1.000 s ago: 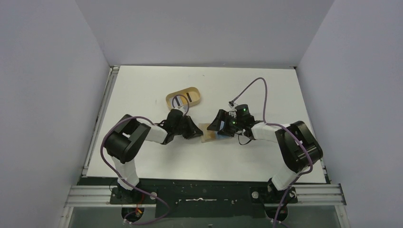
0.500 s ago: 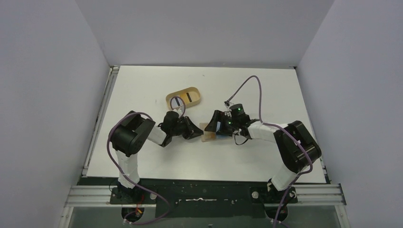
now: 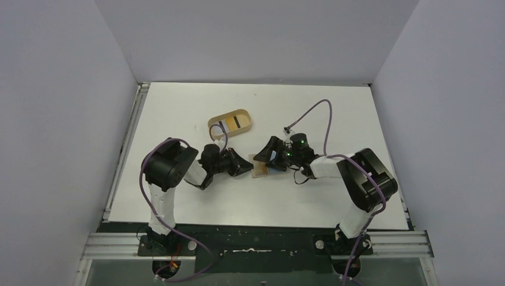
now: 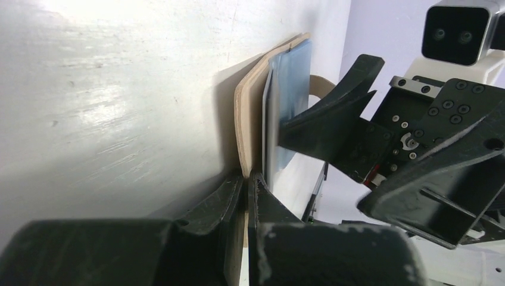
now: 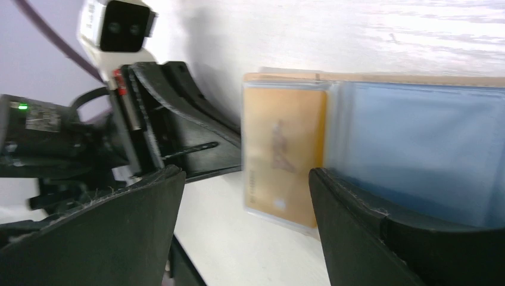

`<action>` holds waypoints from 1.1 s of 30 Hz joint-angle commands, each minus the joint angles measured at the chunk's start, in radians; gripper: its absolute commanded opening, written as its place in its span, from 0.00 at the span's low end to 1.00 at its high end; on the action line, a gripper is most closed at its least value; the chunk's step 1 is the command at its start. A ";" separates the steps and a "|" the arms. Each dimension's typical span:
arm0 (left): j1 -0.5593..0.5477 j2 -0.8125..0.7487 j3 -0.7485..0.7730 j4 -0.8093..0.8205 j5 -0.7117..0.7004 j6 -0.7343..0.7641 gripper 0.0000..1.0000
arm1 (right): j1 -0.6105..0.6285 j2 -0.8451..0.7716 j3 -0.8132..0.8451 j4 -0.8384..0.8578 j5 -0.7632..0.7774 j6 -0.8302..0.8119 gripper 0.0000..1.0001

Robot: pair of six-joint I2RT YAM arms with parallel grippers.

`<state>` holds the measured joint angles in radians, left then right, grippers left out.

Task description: Take the credit cards out of the card holder

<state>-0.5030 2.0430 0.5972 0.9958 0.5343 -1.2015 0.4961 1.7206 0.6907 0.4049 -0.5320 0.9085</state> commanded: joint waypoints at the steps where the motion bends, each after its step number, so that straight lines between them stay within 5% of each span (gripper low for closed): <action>1: -0.005 0.076 -0.046 -0.164 -0.070 0.053 0.00 | 0.020 0.047 -0.051 0.250 -0.123 0.138 0.79; 4: 0.001 0.075 -0.054 -0.150 -0.063 0.051 0.00 | 0.020 0.029 -0.057 0.252 -0.125 0.148 0.79; 16: 0.039 0.040 -0.053 0.142 0.099 -0.077 0.00 | -0.006 -0.157 0.049 -0.266 0.059 -0.138 0.81; 22: 0.040 0.100 -0.011 0.397 0.168 -0.235 0.00 | -0.007 -0.183 0.076 -0.329 0.090 -0.180 0.82; 33: 0.029 0.038 0.031 0.405 0.188 -0.274 0.00 | -0.008 -0.154 0.058 -0.281 0.112 -0.175 0.82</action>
<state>-0.4717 2.1242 0.5945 1.2911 0.6914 -1.4448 0.4961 1.5681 0.7364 0.0795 -0.4549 0.7441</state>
